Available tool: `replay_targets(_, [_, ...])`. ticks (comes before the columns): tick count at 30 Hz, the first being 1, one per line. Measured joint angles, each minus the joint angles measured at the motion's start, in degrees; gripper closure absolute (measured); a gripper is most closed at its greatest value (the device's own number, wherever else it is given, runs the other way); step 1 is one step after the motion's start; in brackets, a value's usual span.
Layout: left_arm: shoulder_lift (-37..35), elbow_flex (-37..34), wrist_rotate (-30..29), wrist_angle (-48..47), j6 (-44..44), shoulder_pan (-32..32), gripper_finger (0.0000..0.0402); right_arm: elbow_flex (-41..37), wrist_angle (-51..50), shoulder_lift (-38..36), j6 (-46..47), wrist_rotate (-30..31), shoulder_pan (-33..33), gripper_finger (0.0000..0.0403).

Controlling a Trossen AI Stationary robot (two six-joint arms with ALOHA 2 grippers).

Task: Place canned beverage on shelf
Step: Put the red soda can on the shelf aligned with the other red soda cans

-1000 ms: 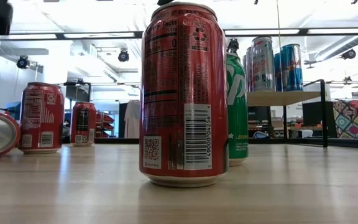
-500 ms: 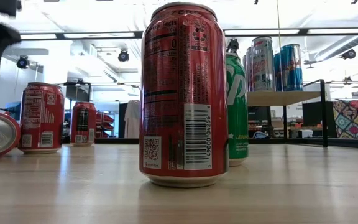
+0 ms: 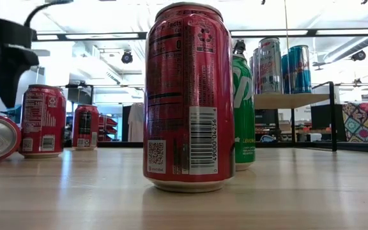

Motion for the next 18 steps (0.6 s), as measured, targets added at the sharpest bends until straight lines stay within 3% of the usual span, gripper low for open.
replay_targets(12, [1.16, -3.75, 5.67, 8.76, 0.91, 5.7, 0.0064, -0.02, -0.17, 0.02, 0.02, 1.42, -0.1, 0.0154])
replay_targets(18, [4.89, -3.33, 9.02, 13.07, -6.79, 5.79, 0.0064, -0.02, -0.21, 0.04, -0.26, 1.46, -0.11, 0.0154])
